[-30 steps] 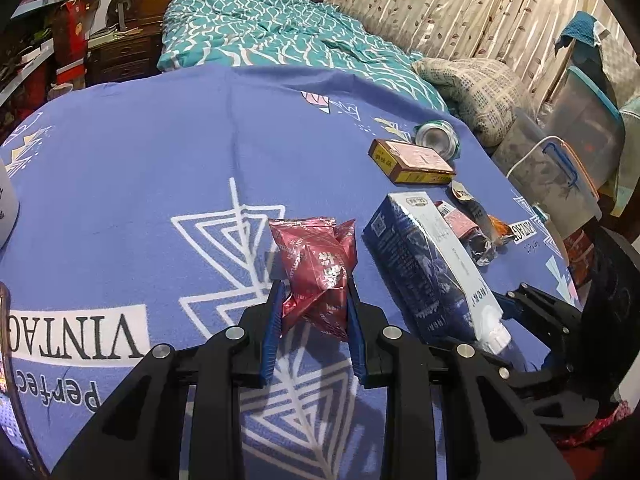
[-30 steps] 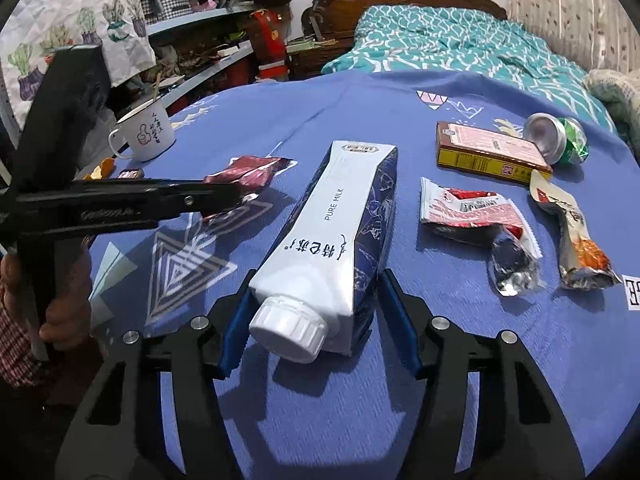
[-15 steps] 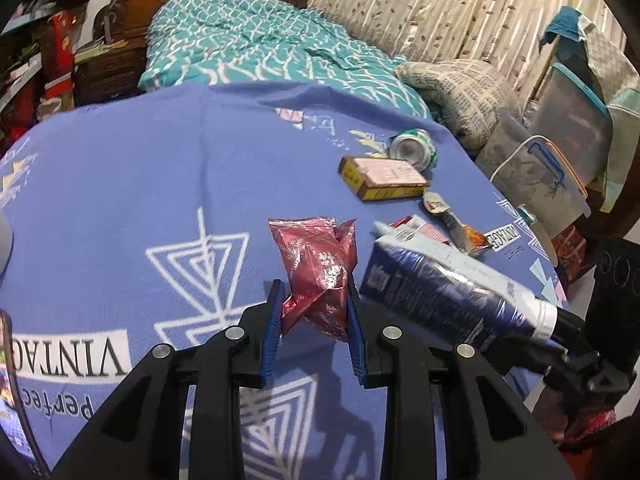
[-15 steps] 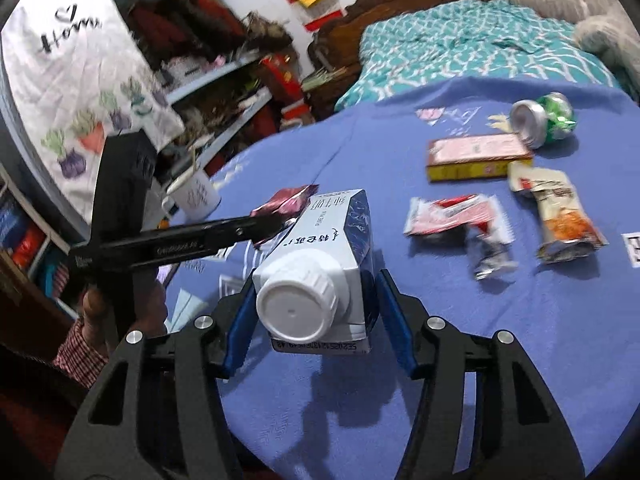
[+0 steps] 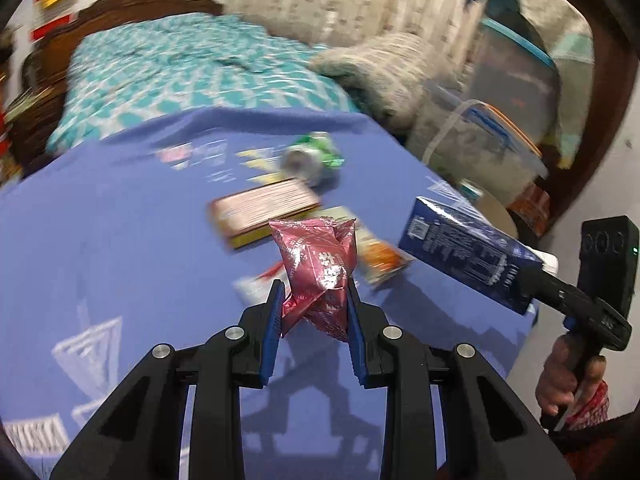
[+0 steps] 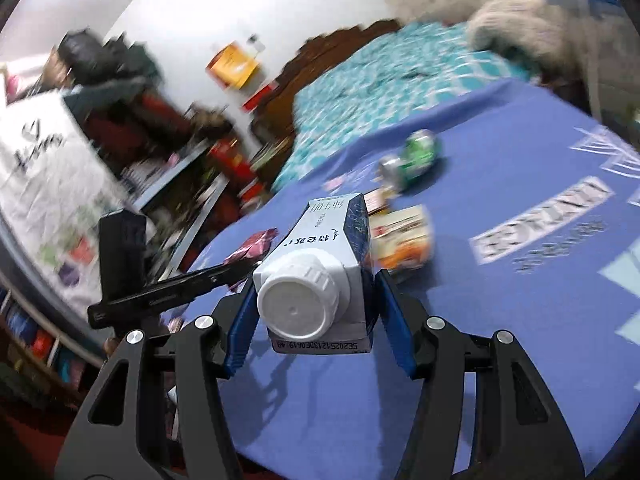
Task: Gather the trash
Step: 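Carry wrapper and carton to the wastebasket and open both tools to drop them, then move both tools back over the remaining snack packets on the bedspread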
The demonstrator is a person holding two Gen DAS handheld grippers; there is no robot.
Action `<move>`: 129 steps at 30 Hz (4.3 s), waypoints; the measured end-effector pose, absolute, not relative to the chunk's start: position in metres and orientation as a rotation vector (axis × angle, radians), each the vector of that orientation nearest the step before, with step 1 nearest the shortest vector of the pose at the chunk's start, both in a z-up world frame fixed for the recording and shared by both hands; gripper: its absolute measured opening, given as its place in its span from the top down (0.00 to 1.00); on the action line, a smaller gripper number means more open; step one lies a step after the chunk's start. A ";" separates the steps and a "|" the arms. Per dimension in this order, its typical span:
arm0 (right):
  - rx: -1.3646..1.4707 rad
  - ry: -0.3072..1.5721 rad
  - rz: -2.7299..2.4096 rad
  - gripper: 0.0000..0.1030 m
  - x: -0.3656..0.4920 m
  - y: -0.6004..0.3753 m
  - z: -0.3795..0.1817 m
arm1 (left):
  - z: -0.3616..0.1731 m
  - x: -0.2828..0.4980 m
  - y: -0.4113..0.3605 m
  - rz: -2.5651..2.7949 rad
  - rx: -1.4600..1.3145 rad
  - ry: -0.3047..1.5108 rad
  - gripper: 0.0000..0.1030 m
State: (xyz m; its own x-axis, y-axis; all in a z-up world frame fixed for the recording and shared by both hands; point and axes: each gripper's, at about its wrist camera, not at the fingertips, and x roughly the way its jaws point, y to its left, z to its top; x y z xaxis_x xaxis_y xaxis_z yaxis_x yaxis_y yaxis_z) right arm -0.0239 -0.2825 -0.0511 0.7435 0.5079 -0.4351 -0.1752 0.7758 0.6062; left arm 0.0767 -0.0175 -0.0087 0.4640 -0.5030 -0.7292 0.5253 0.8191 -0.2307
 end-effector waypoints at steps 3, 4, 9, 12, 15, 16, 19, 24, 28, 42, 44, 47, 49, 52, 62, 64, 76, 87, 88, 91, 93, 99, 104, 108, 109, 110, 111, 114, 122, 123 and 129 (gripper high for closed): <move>0.592 0.599 0.307 0.44 -0.034 -0.313 -0.056 | -0.005 0.084 -0.066 -0.715 0.090 0.882 0.73; 0.599 0.589 0.281 0.44 -0.039 -0.323 -0.057 | -0.004 0.087 -0.085 -0.747 0.113 0.882 0.73; 0.632 0.532 0.116 0.44 -0.061 -0.388 -0.061 | -0.004 0.101 -0.186 -0.911 0.192 0.910 0.73; 0.645 0.502 0.007 0.44 -0.073 -0.434 -0.063 | -0.007 0.109 -0.252 -1.004 0.238 0.937 0.73; 0.645 0.480 -0.108 0.44 -0.082 -0.483 -0.065 | -0.015 0.116 -0.323 -1.092 0.289 0.972 0.73; 0.643 0.474 -0.141 0.44 -0.085 -0.498 -0.065 | -0.017 0.118 -0.343 -1.111 0.304 0.980 0.73; 0.654 0.461 -0.236 0.44 -0.082 -0.546 -0.070 | -0.032 0.123 -0.407 -1.156 0.343 1.014 0.73; 0.678 0.483 -0.322 0.44 -0.056 -0.612 -0.088 | -0.066 0.126 -0.492 -1.165 0.411 1.043 0.72; 0.645 0.507 -0.370 0.32 -0.016 -0.640 -0.103 | -0.091 0.131 -0.534 -1.100 0.457 1.039 0.31; 0.653 0.413 -0.270 0.25 -0.074 -0.525 -0.071 | -0.051 0.112 -0.379 -1.050 0.315 0.927 0.31; 0.664 0.420 -0.244 0.25 -0.078 -0.490 -0.070 | -0.045 0.101 -0.338 -1.009 0.307 0.893 0.30; 0.668 0.431 -0.256 0.25 -0.083 -0.439 -0.070 | -0.039 0.088 -0.288 -0.933 0.315 0.849 0.30; 0.669 0.446 -0.262 0.24 -0.085 -0.412 -0.073 | -0.036 0.083 -0.250 -0.864 0.321 0.825 0.30; 0.645 0.501 -0.223 0.24 -0.081 -0.361 -0.075 | -0.031 0.078 -0.196 -0.789 0.292 0.809 0.30; 0.530 0.602 -0.093 0.23 -0.057 -0.251 -0.074 | -0.033 0.072 -0.061 -0.571 0.216 0.789 0.30; 0.519 0.612 -0.084 0.22 -0.053 -0.243 -0.073 | -0.036 0.072 -0.042 -0.546 0.194 0.792 0.30; 0.446 0.637 -0.066 0.16 -0.046 -0.206 -0.062 | -0.045 0.071 -0.006 -0.509 0.160 0.797 0.30; 0.476 0.620 -0.086 0.16 -0.053 -0.215 -0.062 | -0.043 0.067 -0.016 -0.510 0.183 0.789 0.30; 0.480 0.621 -0.086 0.16 -0.053 -0.216 -0.063 | -0.043 0.067 -0.017 -0.511 0.185 0.788 0.30; 0.488 0.621 -0.087 0.16 -0.054 -0.218 -0.065 | -0.043 0.066 -0.018 -0.511 0.191 0.787 0.30; 0.492 0.619 -0.088 0.16 -0.055 -0.220 -0.065 | -0.043 0.066 -0.019 -0.511 0.194 0.786 0.30; 0.499 0.605 -0.091 0.16 -0.058 -0.222 -0.065 | -0.044 0.067 -0.020 -0.513 0.194 0.789 0.26; 0.514 0.598 -0.094 0.16 -0.059 -0.224 -0.067 | -0.043 0.066 -0.020 -0.503 0.191 0.786 0.26; 0.513 0.611 -0.082 0.16 -0.056 -0.221 -0.069 | -0.042 0.066 -0.017 -0.497 0.177 0.781 0.25; 0.510 0.613 -0.079 0.16 -0.056 -0.220 -0.069 | -0.042 0.067 -0.016 -0.496 0.175 0.782 0.25; 0.508 0.614 -0.076 0.16 -0.055 -0.220 -0.069 | -0.042 0.067 -0.015 -0.495 0.172 0.784 0.25; 0.505 0.614 -0.074 0.16 -0.055 -0.219 -0.069 | -0.043 0.068 -0.015 -0.494 0.171 0.784 0.25; 0.501 0.619 -0.068 0.16 -0.053 -0.218 -0.069 | -0.043 0.069 -0.013 -0.491 0.166 0.784 0.25; 0.490 0.635 -0.048 0.16 -0.051 -0.214 -0.071 | -0.044 0.072 -0.008 -0.484 0.158 0.788 0.25; 0.488 0.637 -0.047 0.16 -0.050 -0.214 -0.071 | -0.045 0.072 -0.007 -0.482 0.158 0.789 0.25; 0.465 0.653 -0.029 0.21 -0.048 -0.207 -0.071 | -0.049 0.075 -0.003 -0.466 0.150 0.802 0.25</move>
State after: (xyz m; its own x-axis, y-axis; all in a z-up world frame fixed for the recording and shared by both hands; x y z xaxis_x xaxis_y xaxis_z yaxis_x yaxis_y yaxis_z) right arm -0.0483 -0.2075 -0.0706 0.7974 0.1182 -0.5917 0.1698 0.8971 0.4079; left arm 0.0751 -0.0028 -0.0488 0.6009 -0.3448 -0.7212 0.4561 0.8888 -0.0449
